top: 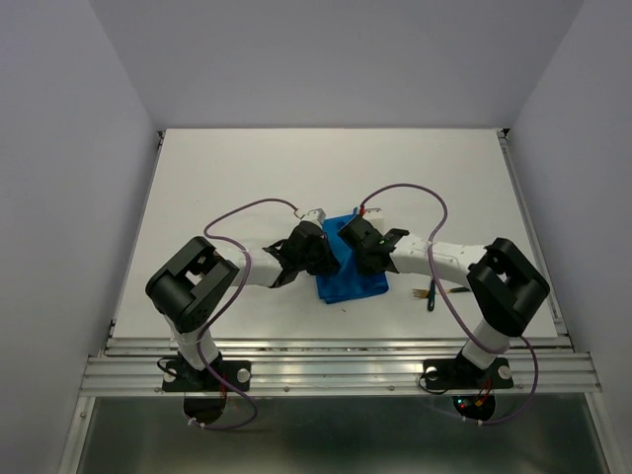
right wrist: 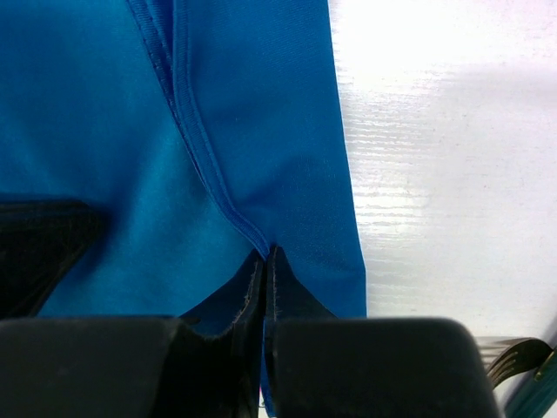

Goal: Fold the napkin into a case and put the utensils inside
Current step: Fold the lower triangle-folded napkin at the center of the board.

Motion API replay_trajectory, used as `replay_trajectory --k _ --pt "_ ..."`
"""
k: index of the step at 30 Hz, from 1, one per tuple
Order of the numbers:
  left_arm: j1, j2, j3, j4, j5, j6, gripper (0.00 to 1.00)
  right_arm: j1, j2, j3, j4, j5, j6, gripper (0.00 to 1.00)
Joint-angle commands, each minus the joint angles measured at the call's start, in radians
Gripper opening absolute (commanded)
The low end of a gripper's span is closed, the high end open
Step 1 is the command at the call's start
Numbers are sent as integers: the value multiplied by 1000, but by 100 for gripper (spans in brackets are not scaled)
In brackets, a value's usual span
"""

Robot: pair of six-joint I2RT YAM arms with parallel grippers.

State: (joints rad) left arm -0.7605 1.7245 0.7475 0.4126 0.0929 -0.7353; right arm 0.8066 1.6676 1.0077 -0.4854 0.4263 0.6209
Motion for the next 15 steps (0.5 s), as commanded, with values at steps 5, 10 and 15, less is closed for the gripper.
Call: replay_trajectory --k 5,10,15 --pt "-14 -36 -25 -29 -12 -9 0 9 55 86 37 26 48 1" --pt "-14 -54 -36 -29 -12 -16 0 9 80 81 38 20 49 1" --pt "-14 -97 -56 -31 -12 -38 0 9 89 59 41 38 77 1"
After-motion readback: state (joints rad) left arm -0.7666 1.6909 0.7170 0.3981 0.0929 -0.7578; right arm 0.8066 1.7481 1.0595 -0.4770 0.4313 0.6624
